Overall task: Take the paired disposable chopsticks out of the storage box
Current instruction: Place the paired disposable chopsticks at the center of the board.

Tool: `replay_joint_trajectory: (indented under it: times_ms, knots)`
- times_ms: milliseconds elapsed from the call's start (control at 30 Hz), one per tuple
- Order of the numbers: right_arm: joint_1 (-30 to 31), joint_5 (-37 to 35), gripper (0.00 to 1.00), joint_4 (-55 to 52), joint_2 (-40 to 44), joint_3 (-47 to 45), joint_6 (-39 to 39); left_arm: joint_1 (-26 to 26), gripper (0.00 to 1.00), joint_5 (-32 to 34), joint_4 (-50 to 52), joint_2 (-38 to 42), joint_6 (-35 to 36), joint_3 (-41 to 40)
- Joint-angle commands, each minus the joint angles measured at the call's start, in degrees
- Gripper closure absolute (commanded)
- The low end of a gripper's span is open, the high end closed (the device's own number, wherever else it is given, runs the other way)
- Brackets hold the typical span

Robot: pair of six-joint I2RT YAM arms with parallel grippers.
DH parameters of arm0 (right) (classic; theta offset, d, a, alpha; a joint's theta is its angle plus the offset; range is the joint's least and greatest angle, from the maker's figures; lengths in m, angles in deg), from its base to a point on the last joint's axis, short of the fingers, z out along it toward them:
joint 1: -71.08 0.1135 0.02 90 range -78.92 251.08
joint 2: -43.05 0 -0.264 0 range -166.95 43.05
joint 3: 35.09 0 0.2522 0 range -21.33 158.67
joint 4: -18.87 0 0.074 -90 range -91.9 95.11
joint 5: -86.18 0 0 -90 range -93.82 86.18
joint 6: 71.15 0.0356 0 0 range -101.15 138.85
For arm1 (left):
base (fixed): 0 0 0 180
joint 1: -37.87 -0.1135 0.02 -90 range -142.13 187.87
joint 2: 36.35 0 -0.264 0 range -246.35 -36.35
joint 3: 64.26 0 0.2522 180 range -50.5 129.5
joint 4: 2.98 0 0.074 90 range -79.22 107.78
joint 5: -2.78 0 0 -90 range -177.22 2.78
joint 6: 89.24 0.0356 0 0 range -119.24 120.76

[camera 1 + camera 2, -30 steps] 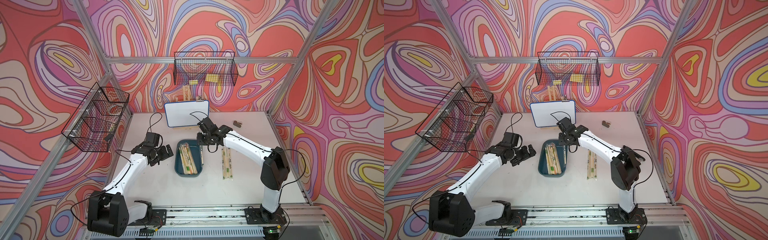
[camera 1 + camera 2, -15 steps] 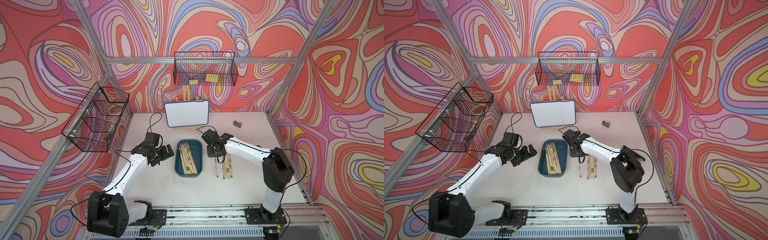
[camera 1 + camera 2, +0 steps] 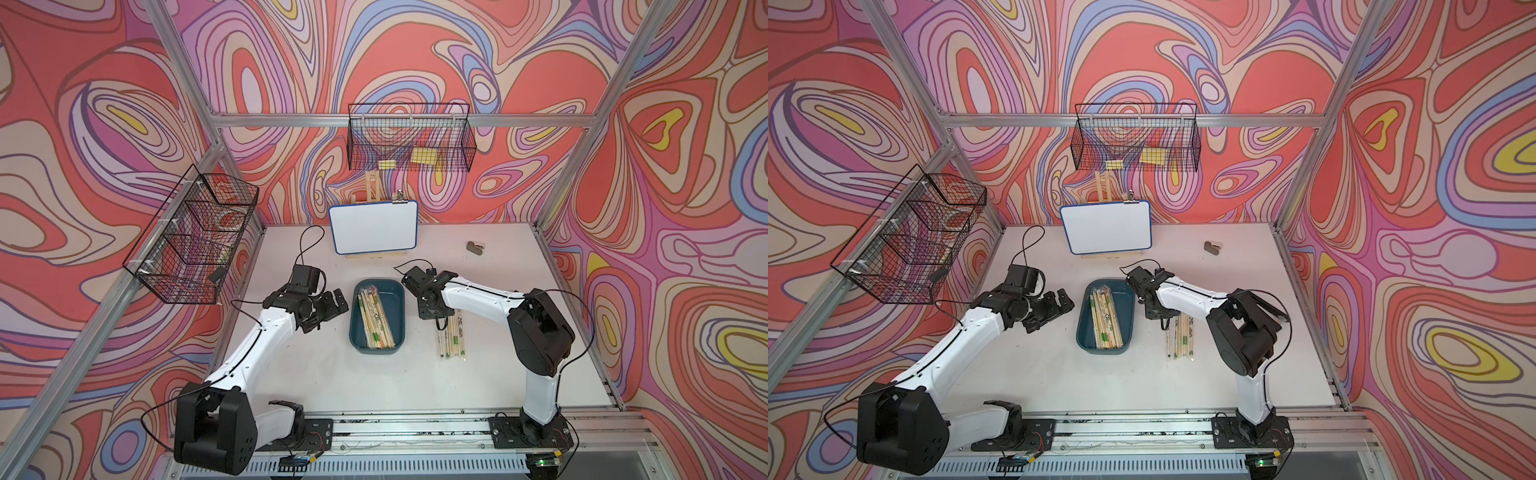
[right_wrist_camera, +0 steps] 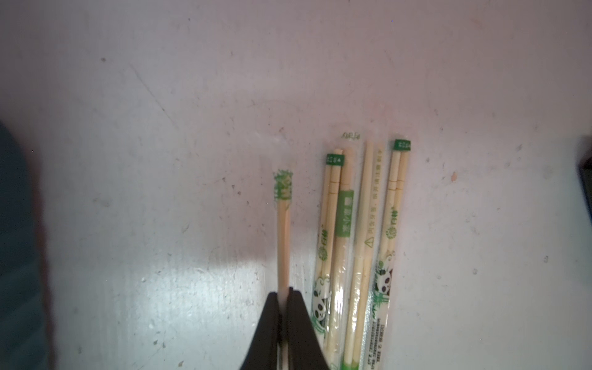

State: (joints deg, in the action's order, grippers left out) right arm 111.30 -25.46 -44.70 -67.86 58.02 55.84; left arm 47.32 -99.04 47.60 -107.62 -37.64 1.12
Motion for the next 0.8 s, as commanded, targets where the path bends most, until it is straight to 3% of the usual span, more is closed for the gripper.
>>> replay_joint_trajectory:
  times_ms: [0, 433, 633, 767]
  knots:
    - [-0.4, -2.1, 1.00, -0.4, -1.1, -0.6, 0.8, 0.4, 0.00, 0.2, 0.3, 0.9, -0.2, 0.1]
    - [-1.2, -2.3, 1.00, 0.6, -2.9, -0.9, 0.8, 0.4, 0.00, 0.6, 0.8, 0.7, 0.1, 0.4]
    - [-1.2, -2.5, 0.85, 0.4, -2.7, -0.7, 0.9, 0.4, 0.00, 0.6, 0.7, 0.6, 0.2, 0.6]
    - [-1.2, -1.9, 0.81, 0.4, -2.1, -0.5, 1.0, 0.4, 0.00, 0.5, 0.7, 0.5, 0.2, 0.5]
